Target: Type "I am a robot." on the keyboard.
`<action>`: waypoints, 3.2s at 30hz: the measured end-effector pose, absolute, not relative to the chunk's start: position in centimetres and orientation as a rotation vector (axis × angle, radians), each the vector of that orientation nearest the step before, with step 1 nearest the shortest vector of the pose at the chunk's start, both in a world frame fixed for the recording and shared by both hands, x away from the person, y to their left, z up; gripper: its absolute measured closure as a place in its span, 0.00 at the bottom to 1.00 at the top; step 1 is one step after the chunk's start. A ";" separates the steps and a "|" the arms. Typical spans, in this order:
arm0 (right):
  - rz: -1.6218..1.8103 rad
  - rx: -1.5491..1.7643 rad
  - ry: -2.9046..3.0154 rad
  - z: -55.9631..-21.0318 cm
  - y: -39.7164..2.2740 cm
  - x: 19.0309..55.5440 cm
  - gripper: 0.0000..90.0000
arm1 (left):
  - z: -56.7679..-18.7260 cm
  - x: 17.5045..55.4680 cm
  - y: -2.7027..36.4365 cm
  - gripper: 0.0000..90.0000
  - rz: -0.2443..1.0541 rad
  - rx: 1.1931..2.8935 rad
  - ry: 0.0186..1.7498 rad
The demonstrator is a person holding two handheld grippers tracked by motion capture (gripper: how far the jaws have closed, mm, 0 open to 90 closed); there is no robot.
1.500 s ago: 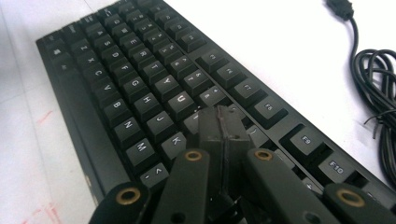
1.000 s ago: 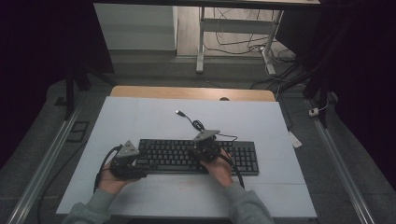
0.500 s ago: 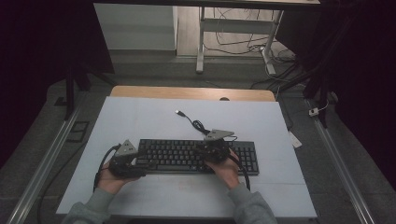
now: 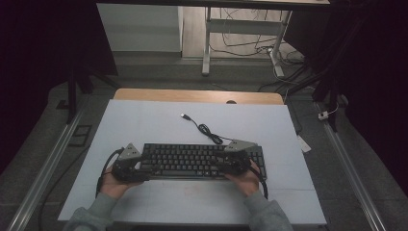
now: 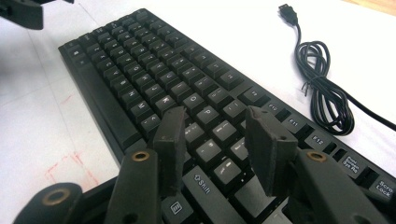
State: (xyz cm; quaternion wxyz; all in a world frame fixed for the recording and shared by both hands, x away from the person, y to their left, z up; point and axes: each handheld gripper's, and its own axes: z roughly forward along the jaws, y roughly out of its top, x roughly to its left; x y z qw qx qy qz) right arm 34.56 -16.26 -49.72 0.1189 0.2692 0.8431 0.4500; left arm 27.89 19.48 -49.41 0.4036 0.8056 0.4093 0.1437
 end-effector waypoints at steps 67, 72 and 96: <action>1.310 0.791 2.458 -49.9 -17.6 34.0 0.62 | -51.4 31.6 12.0 0.99 0.257 2.228 0.874; 1.308 0.790 2.457 -49.8 -17.6 34.0 0.62 | -51.5 31.6 11.9 0.99 0.266 2.237 0.878; 1.300 0.791 2.456 -49.9 -17.6 34.0 0.62 | -51.3 31.5 12.0 0.99 0.292 2.221 0.880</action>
